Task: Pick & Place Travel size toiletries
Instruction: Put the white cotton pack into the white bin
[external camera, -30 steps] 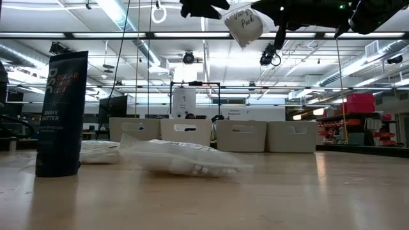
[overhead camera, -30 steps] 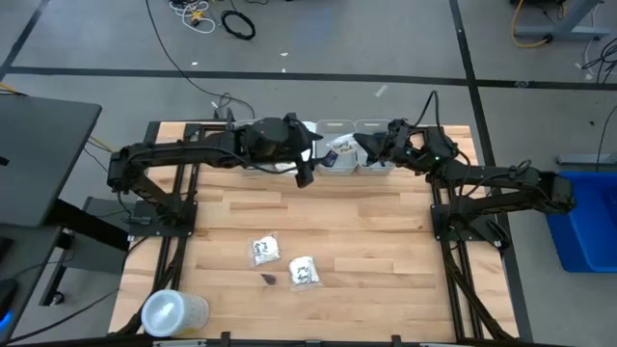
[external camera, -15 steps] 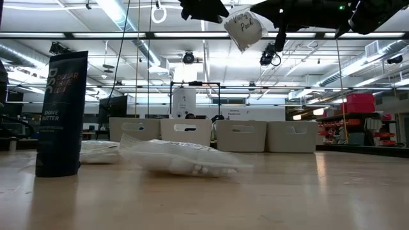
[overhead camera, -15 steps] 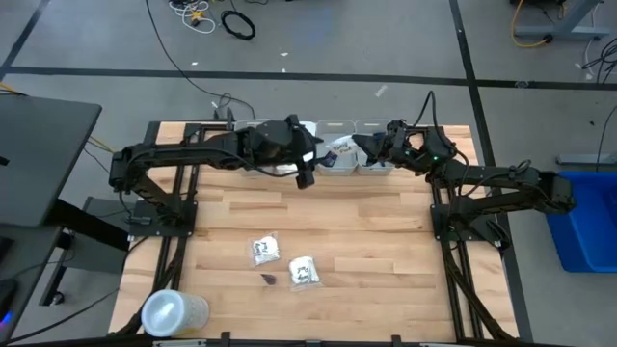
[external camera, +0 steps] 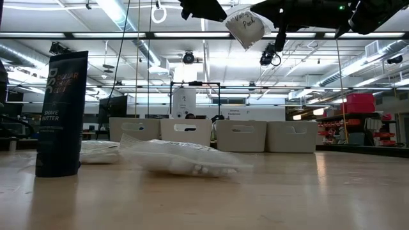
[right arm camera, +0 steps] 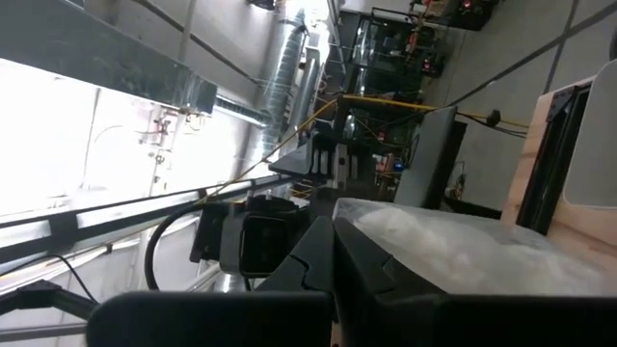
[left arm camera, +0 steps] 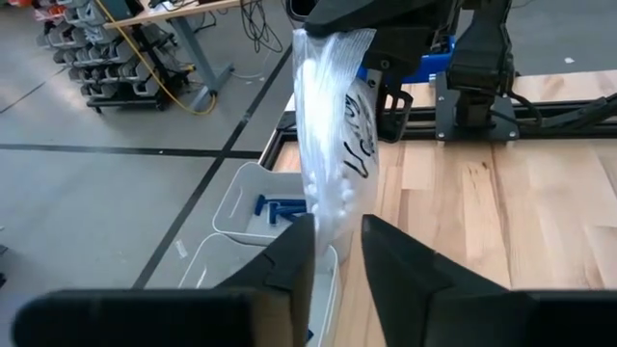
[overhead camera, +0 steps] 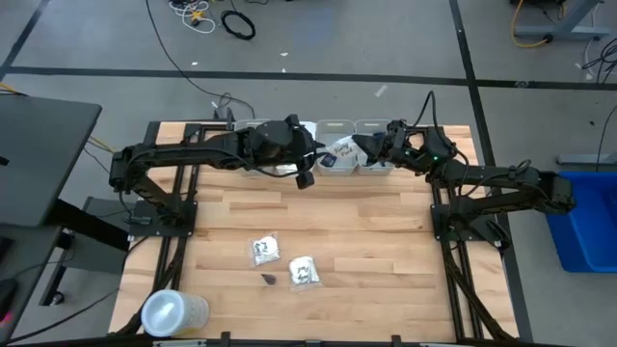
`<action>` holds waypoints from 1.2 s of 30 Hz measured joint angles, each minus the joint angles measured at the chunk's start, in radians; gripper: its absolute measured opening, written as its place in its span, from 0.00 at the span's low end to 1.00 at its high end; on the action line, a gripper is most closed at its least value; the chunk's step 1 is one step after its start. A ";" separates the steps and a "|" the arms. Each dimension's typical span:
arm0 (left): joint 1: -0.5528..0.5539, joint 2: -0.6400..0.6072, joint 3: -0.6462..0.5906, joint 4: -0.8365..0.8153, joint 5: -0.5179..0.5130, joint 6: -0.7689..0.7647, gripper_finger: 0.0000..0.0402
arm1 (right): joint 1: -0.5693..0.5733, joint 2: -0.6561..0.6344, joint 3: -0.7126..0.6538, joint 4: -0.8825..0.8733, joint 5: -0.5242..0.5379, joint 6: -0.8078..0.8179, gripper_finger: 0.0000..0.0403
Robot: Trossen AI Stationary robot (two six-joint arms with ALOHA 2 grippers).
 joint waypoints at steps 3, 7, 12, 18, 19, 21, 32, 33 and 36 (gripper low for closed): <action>0.000 0.000 0.000 0.000 0.000 -0.002 0.18 | 0.000 0.000 0.000 0.000 0.000 0.000 0.00; 0.000 0.000 0.000 0.000 0.000 -0.005 0.13 | 0.000 0.000 0.000 0.000 0.000 0.000 0.00; 0.000 0.000 0.000 0.000 0.000 -0.005 0.07 | 0.000 0.000 0.000 0.000 -0.001 0.000 0.00; 0.000 0.000 0.000 0.000 0.000 -0.005 0.03 | 0.000 0.000 0.000 0.000 -0.001 0.000 0.00; 0.000 0.000 0.000 0.000 0.000 -0.005 0.02 | 0.000 0.000 0.000 0.000 -0.001 0.000 0.00; 0.000 0.000 0.000 0.000 0.000 -0.005 0.02 | 0.000 0.000 0.000 0.000 -0.001 0.000 0.00; 0.000 0.000 0.001 -0.001 -0.029 0.004 0.01 | 0.000 0.000 0.000 0.001 -0.008 -0.007 0.04; 0.000 0.000 0.001 -0.002 -0.033 0.008 0.01 | 0.000 0.000 0.000 0.002 -0.009 -0.009 0.05; 0.003 0.000 0.001 -0.005 -0.035 0.015 0.02 | 0.000 0.000 0.000 0.003 -0.008 -0.016 0.12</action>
